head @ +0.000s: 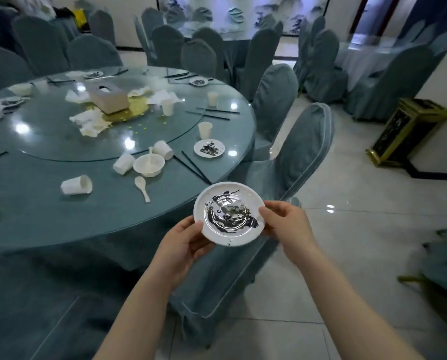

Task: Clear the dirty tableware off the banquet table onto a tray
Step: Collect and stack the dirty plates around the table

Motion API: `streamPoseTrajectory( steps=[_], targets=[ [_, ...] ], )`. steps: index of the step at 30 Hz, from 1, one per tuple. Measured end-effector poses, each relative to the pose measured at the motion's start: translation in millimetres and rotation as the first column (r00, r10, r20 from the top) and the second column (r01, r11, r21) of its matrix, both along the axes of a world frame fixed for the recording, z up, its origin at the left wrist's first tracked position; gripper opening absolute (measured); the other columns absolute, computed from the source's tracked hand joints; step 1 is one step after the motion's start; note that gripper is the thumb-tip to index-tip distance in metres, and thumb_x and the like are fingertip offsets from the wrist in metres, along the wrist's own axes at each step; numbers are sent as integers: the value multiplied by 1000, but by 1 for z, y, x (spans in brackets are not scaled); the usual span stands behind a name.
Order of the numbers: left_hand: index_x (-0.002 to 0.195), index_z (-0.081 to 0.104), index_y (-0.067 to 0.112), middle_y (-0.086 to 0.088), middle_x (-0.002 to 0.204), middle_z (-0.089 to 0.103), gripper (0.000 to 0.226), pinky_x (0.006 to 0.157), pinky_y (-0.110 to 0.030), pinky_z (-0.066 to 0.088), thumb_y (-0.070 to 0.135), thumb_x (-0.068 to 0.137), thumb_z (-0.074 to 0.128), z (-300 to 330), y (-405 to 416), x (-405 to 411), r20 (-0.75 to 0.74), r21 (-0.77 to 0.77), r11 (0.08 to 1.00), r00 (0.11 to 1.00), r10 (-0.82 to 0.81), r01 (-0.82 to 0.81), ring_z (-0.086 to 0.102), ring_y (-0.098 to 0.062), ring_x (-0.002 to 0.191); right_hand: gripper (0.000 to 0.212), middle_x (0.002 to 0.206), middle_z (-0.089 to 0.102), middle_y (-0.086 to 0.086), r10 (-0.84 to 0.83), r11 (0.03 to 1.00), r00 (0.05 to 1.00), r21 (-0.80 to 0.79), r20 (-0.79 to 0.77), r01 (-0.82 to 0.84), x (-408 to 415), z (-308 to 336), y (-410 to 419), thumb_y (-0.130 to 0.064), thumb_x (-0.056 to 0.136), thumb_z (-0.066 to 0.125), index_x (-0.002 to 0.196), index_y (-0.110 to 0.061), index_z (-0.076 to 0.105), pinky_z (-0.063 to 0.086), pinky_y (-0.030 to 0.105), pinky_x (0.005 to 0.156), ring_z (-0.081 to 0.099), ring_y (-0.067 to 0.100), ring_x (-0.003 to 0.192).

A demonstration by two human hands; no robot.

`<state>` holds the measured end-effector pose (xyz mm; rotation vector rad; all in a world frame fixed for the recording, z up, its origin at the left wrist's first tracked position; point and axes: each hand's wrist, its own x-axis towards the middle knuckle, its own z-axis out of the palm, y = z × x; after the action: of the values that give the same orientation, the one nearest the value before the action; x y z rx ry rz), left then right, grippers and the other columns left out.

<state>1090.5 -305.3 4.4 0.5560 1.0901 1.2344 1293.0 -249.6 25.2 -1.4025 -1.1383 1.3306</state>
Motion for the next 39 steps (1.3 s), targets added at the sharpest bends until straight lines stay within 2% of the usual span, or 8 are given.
streamPoseTrajectory(
  steps=[2, 5, 11, 17, 27, 32, 35, 39],
  targets=[
    [103, 63, 12, -5, 84, 74, 18, 62, -25, 58, 9, 96, 47, 9, 24, 49, -11, 4, 1000, 1000, -20, 20, 70, -14, 70, 4, 76, 74, 1, -17, 1000, 1000, -20, -11, 17, 52, 3, 22, -16, 89, 66, 88, -19, 68, 56, 24, 56, 69, 14, 62],
    [104, 63, 12, -6, 87, 74, 18, 65, -26, 58, 10, 96, 48, 21, 54, 96, -68, 47, 999, 998, -11, 14, 70, -14, 74, 9, 72, 70, 7, -8, 999, 999, -44, -45, 6, 113, 8, 56, -16, 92, 63, 92, -9, 68, 55, 25, 54, 64, 16, 55],
    [106, 61, 14, -6, 89, 75, 18, 61, -24, 57, 13, 97, 46, 32, 92, 115, -79, 28, 979, 976, 203, -201, 72, -15, 77, 13, 84, 69, 10, 68, 991, 989, -107, -128, -82, 152, 17, 122, -16, 94, 59, 97, -5, 66, 55, 26, 63, 64, 18, 66],
    [104, 62, 18, 0, 78, 74, 16, 55, -22, 56, 14, 97, 48, 19, 140, 103, -79, -27, 925, 924, 375, -378, 71, -11, 66, 12, 94, 72, 9, 196, 961, 971, -168, -134, -218, 141, 6, 192, -17, 95, 57, 97, -10, 67, 54, 31, 69, 67, 21, 73],
    [99, 60, 22, 3, 73, 72, 13, 58, -26, 54, 16, 97, 48, -4, 220, 62, -77, -96, 830, 836, 544, -549, 69, -9, 59, 13, 86, 72, 13, 331, 880, 926, -297, -179, -372, 99, -25, 308, -10, 96, 55, 104, -6, 63, 56, 30, 58, 68, 22, 68],
    [102, 61, 23, 4, 75, 73, 14, 54, -23, 55, 18, 97, 48, -14, 239, 50, -107, -94, 768, 773, 625, -634, 68, -8, 61, 13, 86, 75, 9, 446, 792, 877, -379, -178, -480, 59, -60, 367, -14, 94, 58, 105, -10, 65, 55, 28, 58, 70, 20, 69],
    [103, 62, 22, 3, 76, 73, 14, 52, -23, 55, 18, 97, 50, -24, 246, 51, -115, -110, 688, 697, 708, -717, 68, -9, 62, 12, 81, 75, 6, 529, 762, 843, -381, -101, -524, 27, -84, 409, -11, 91, 60, 103, -10, 65, 55, 29, 62, 67, 17, 67],
    [102, 61, 19, 2, 77, 73, 12, 52, -23, 54, 18, 96, 51, -36, 250, 69, -141, -183, 521, 547, 825, -834, 68, -12, 63, 20, 78, 72, 6, 654, 680, 757, -426, -16, -597, -14, -114, 458, -8, 84, 66, 104, -10, 62, 53, 27, 60, 64, 15, 62]
  ],
)
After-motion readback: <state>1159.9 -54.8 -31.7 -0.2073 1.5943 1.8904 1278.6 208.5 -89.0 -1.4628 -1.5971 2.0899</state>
